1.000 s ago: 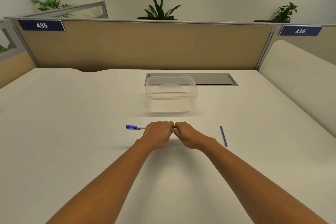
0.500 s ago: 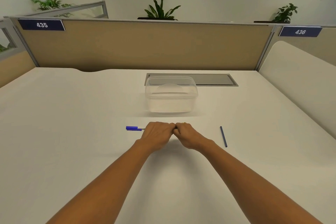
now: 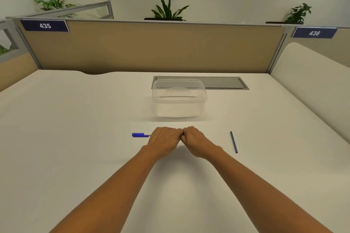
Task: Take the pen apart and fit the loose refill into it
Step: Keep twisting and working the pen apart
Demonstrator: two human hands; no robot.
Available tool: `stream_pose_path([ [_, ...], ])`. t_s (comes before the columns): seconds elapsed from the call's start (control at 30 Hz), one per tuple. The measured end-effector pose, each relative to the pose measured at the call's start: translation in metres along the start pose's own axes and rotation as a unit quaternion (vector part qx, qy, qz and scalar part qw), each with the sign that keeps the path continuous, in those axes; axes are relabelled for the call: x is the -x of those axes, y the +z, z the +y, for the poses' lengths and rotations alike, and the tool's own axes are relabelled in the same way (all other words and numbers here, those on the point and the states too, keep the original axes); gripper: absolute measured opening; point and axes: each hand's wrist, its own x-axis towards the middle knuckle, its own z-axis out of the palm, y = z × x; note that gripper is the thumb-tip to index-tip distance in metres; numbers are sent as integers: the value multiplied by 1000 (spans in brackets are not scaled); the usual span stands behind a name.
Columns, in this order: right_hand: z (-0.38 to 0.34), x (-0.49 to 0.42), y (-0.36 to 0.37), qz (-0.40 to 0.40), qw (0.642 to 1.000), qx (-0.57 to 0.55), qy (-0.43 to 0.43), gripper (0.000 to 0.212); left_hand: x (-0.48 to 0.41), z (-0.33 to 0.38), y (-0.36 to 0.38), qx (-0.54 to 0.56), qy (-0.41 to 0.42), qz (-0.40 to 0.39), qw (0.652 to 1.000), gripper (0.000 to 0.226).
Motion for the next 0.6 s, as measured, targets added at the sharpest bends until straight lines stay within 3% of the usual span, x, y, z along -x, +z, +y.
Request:
stream_pose_path([
  [0.17,-3,-3,1,4,1000,11,3,39,0,0,-1,-23,-7,2,1000,20],
  [0.47,-6,-5,1,9,1000,22,10,40,-2,2,-5,-41,-16,-11,999,20],
  [0.6,-4,-3,-5,8,999,-43,-2,32,-4,-1,-9,-38,-10,-20,999,17],
])
